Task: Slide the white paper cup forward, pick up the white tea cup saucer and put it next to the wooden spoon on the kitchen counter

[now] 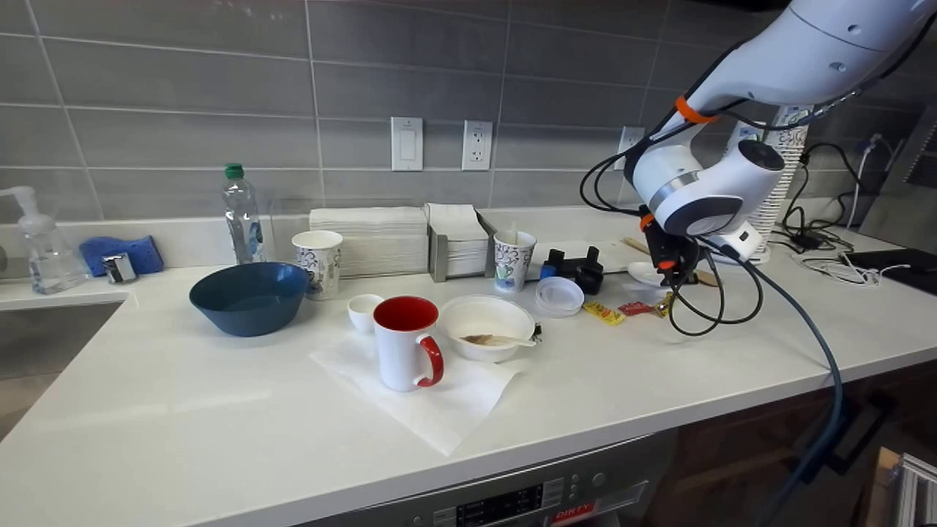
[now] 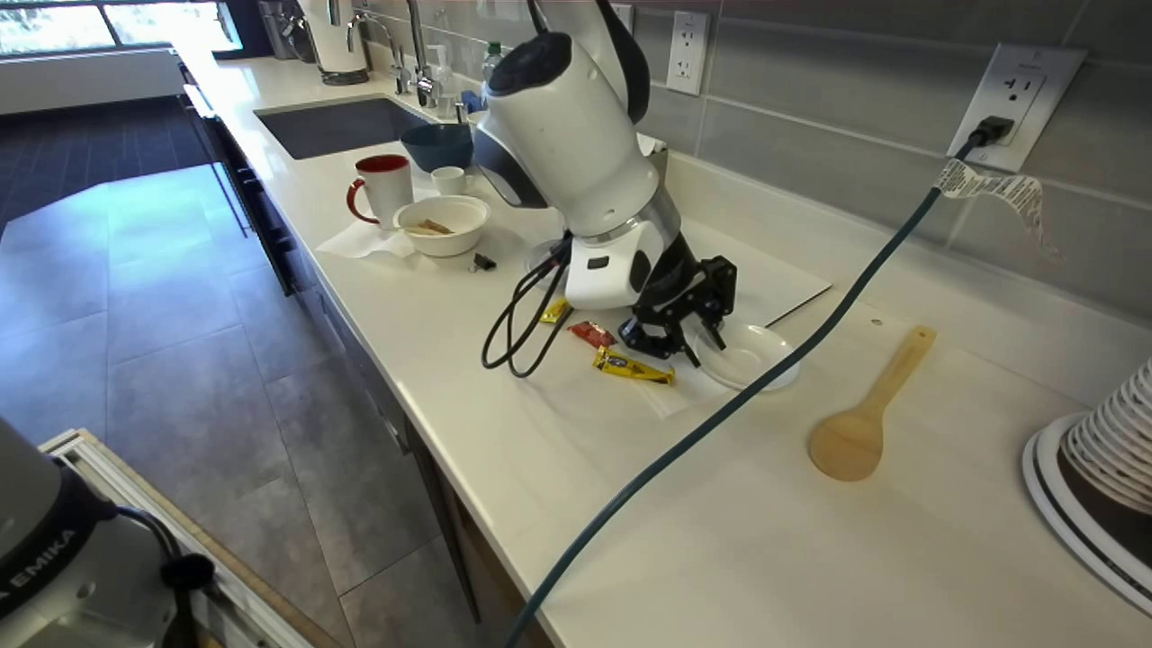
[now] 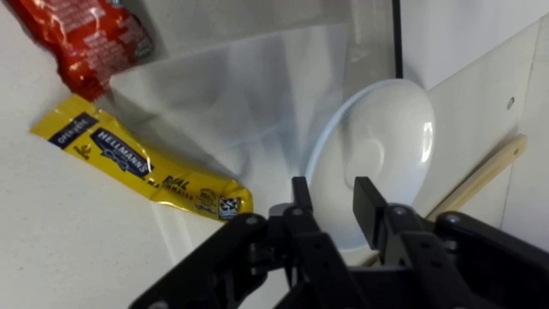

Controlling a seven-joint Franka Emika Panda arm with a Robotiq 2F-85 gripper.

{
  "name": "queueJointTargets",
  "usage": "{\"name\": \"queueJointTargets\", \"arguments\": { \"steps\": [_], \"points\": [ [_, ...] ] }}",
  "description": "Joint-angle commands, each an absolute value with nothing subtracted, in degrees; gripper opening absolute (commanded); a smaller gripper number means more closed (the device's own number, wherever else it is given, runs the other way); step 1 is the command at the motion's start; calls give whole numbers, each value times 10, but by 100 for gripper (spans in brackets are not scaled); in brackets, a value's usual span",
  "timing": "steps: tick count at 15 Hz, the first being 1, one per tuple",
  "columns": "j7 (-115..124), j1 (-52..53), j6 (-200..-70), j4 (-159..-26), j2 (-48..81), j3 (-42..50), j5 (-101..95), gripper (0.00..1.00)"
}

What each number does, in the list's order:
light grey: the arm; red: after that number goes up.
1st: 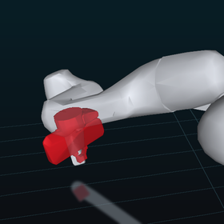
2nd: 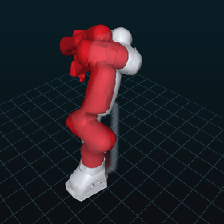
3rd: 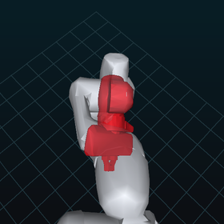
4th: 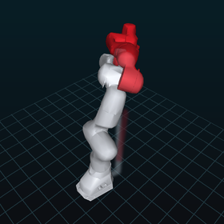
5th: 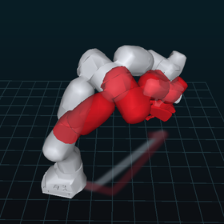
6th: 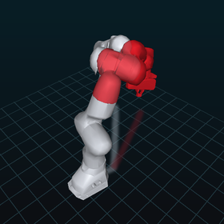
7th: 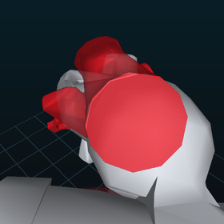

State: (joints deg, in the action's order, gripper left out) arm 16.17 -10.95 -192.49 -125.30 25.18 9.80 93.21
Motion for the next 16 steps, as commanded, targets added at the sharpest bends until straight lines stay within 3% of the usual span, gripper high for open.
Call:
{"name": "queueJointTargets", "arguments": {
  "steps": [1, 6, 16],
  "points": [
    [170, -101, -1931, -1274, 238, 103, 921, 64],
    [106, -100, -1912, -1357, 142, 111, 874, 98],
    [38, -111, -1810, -1513, -17, 112, 679, 100]
  ]
}}
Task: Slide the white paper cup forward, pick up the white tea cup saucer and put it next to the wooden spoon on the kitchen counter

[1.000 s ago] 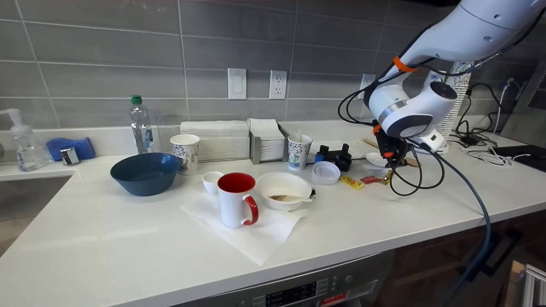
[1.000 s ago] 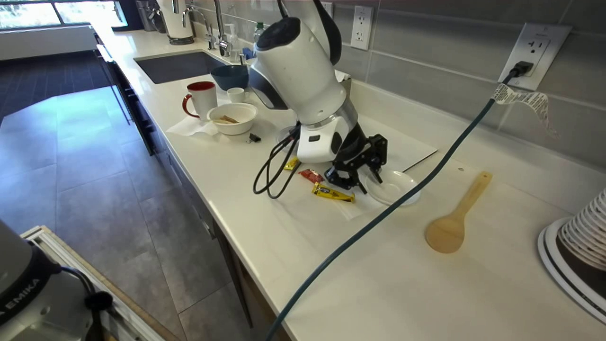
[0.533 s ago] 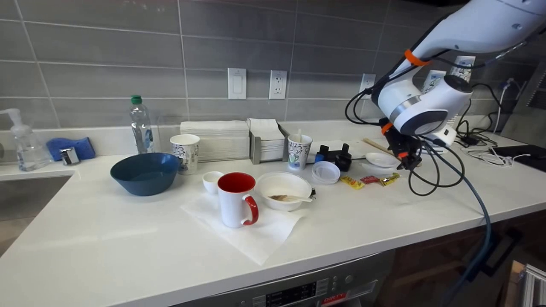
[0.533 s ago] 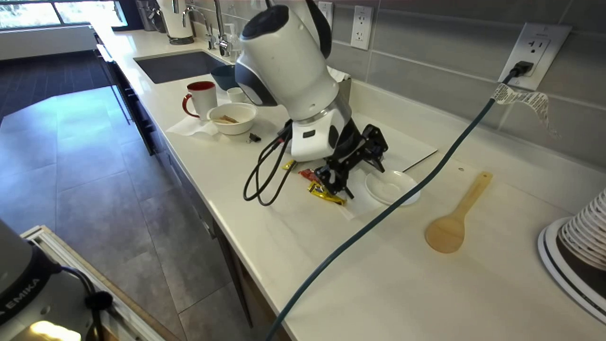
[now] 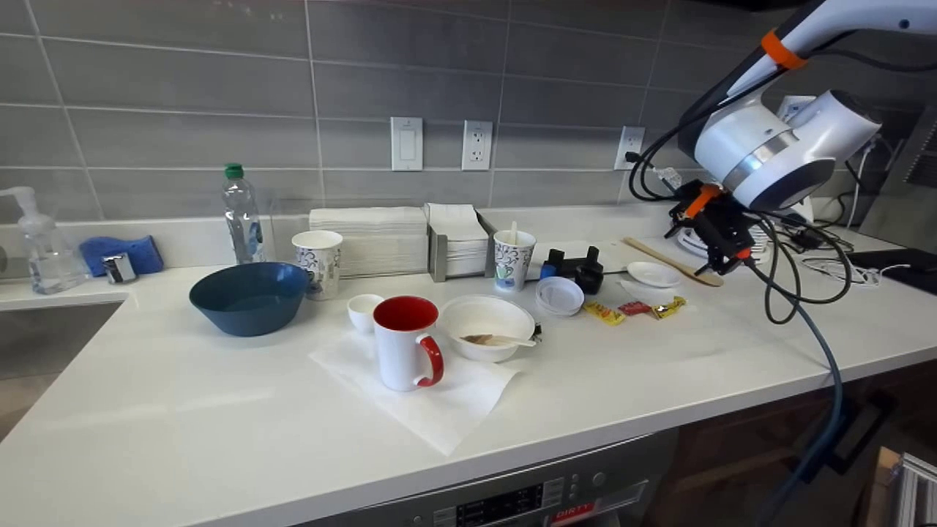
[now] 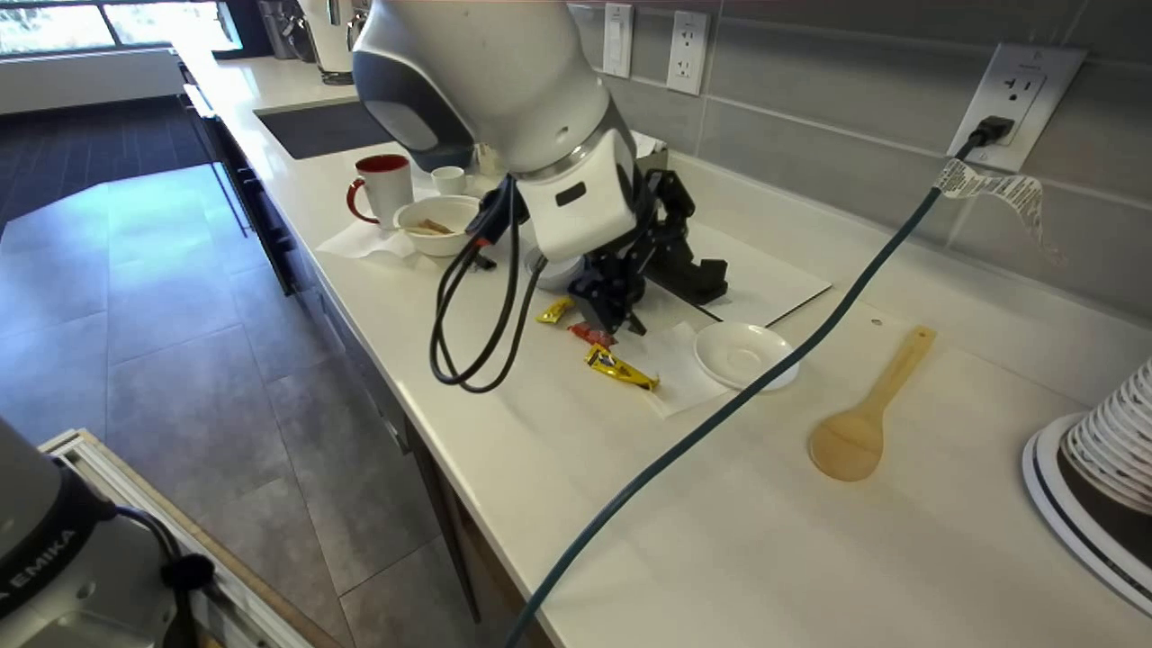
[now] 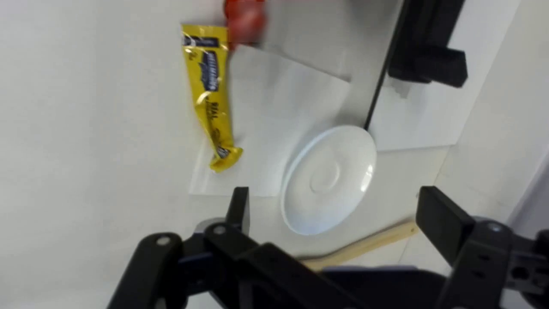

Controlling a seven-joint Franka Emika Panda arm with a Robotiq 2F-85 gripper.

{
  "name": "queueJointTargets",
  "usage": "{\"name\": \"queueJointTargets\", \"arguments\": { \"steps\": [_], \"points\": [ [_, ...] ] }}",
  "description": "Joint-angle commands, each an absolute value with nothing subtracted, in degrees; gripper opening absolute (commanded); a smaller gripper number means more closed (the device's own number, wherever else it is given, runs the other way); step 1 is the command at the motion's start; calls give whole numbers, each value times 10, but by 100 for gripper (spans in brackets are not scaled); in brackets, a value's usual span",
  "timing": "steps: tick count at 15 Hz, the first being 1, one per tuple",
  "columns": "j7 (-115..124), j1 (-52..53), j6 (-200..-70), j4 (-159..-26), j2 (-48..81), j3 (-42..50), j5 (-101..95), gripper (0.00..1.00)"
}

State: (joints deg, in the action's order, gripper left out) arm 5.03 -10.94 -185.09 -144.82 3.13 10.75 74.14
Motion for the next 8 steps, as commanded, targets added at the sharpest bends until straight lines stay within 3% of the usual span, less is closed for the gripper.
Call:
{"name": "queueJointTargets", "arguments": {
  "steps": [1, 5, 8],
  "points": [
    [34, -113, -1795, -1526, -27, 114, 654, 100],
    [43, -124, -1752, -1570, -58, 119, 510, 100],
    [41, -118, -1769, -1552, -29, 115, 537, 100]
  ]
}}
